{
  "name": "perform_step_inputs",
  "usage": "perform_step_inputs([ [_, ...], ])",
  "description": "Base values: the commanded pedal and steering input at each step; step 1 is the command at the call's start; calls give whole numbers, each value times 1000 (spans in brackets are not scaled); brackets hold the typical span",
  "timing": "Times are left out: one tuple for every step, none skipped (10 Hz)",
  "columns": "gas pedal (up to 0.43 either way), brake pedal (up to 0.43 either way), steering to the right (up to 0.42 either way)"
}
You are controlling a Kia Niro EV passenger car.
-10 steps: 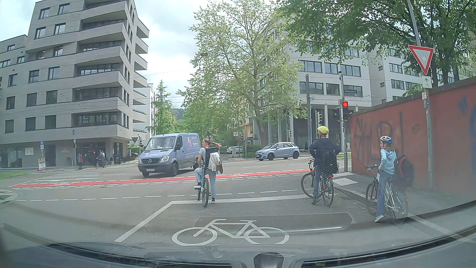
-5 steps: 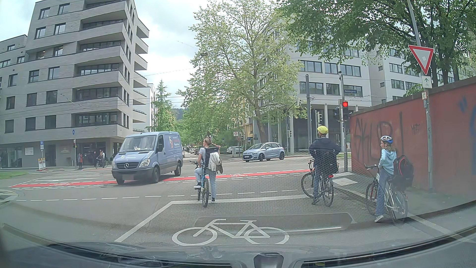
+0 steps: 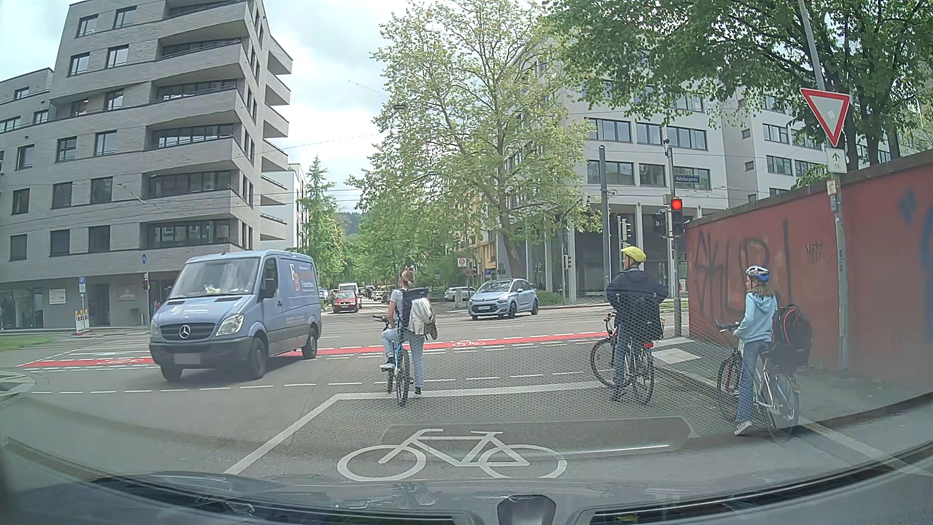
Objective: Follow the waypoints while adhering to traffic rules and regulations
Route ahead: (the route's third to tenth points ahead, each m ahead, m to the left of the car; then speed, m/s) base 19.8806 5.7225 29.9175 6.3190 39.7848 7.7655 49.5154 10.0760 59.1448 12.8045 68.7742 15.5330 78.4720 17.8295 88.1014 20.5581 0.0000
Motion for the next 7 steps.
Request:
perform_step_inputs([
  [0,262,-25],
  [0,262,-17],
  [0,268,-16],
  [0,268,-15],
  [0,268,-12],
  [0,262,-13],
  [0,268,-13],
])
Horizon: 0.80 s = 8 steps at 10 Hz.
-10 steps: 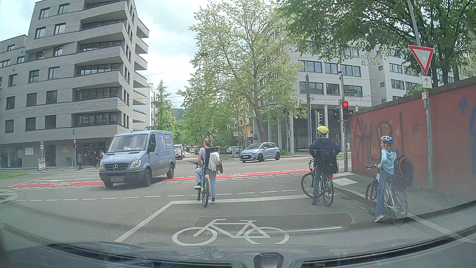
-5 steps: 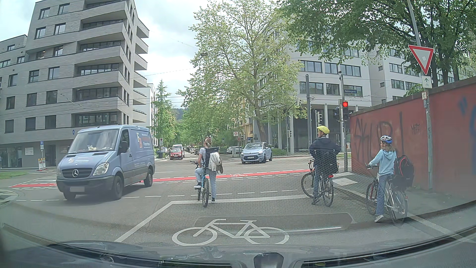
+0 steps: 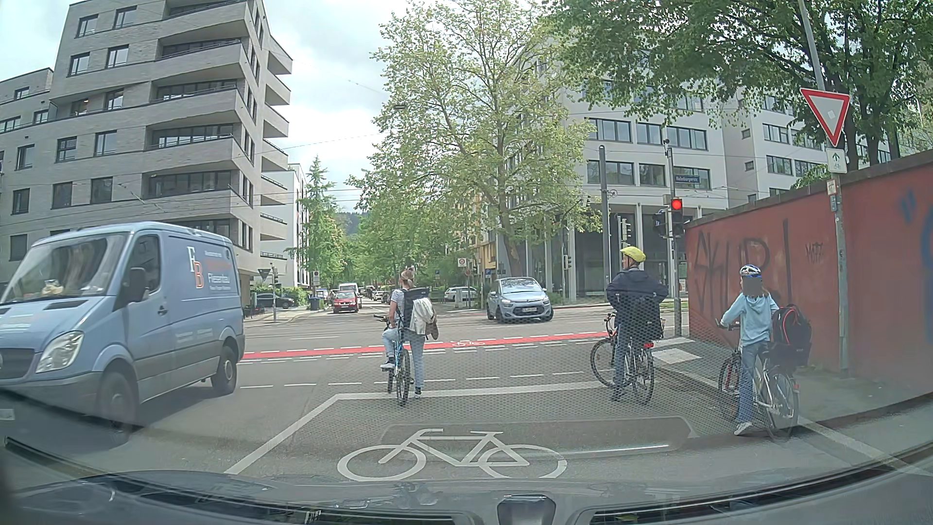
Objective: Follow the waypoints while adhering to traffic rules and regulations
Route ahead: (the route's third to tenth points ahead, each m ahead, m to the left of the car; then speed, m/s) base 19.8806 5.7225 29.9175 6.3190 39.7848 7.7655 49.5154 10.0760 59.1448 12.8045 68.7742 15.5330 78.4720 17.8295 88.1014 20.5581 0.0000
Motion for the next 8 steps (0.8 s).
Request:
perform_step_inputs([
  [0,268,-14],
  [0,262,-14],
  [0,268,-13],
  [0,268,-14],
  [0,268,-14],
  [0,268,-14],
  [0,268,-14],
  [0,268,-14],
])
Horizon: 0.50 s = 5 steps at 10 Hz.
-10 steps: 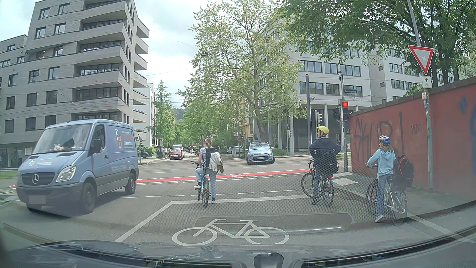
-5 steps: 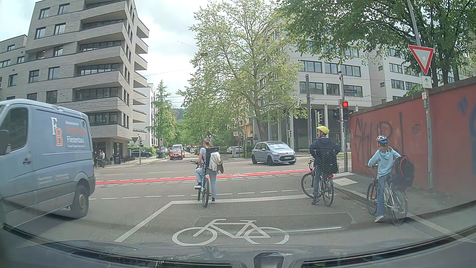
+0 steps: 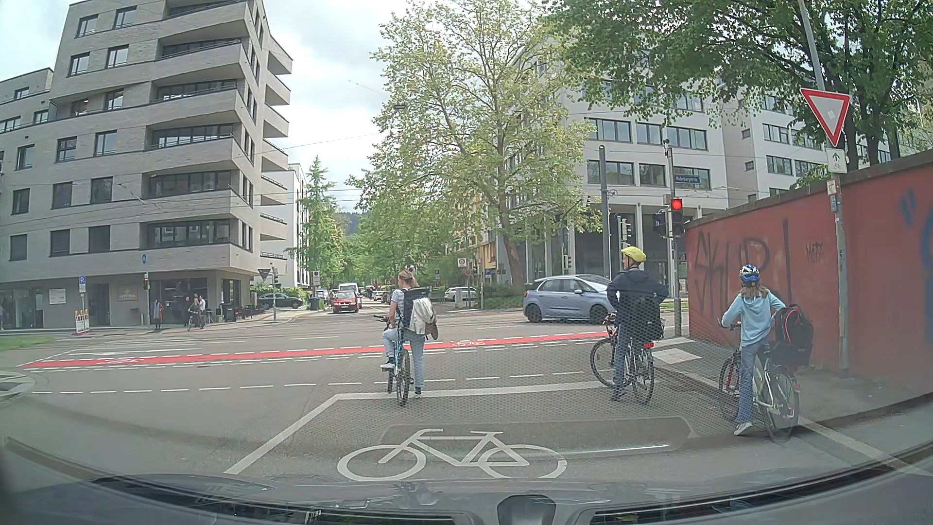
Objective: Follow the waypoints while adhering to traffic rules and regulations
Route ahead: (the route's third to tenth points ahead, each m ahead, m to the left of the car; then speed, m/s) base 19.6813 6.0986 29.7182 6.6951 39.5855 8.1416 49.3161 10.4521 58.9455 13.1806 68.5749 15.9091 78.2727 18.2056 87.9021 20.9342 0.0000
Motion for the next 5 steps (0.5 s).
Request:
perform_step_inputs([
  [0,268,-13],
  [0,268,-13],
  [0,268,-14],
  [0,268,-14],
  [0,268,-13],
])
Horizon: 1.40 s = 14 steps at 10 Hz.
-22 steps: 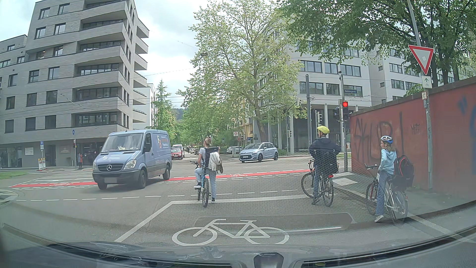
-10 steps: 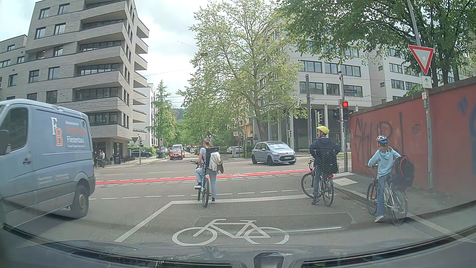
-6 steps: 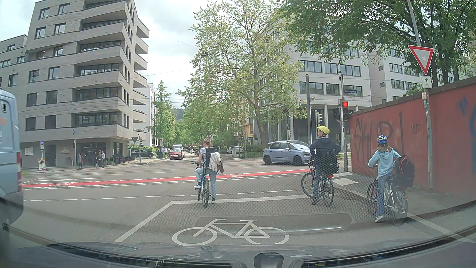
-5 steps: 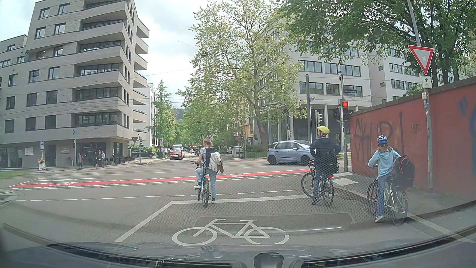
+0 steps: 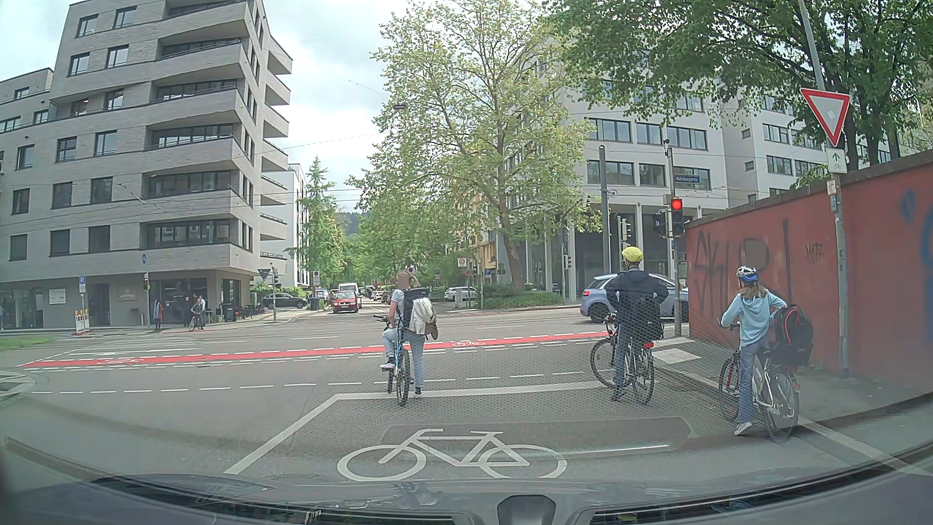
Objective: Follow the waypoints while adhering to traffic rules and regulations
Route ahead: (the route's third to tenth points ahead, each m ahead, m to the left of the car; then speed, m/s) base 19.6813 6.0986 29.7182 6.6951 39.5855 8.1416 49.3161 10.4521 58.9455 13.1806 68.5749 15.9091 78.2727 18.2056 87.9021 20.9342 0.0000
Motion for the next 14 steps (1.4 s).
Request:
perform_step_inputs([
  [0,268,-14],
  [0,268,-13],
  [0,268,-13],
  [0,268,-13],
  [0,268,-13],
  [0,268,-13],
  [0,268,-14],
  [0,268,-14],
  [0,268,-13],
  [0,268,-14],
  [0,268,-14],
  [0,268,-14],
  [0,268,-14],
  [0,268,-14],
])
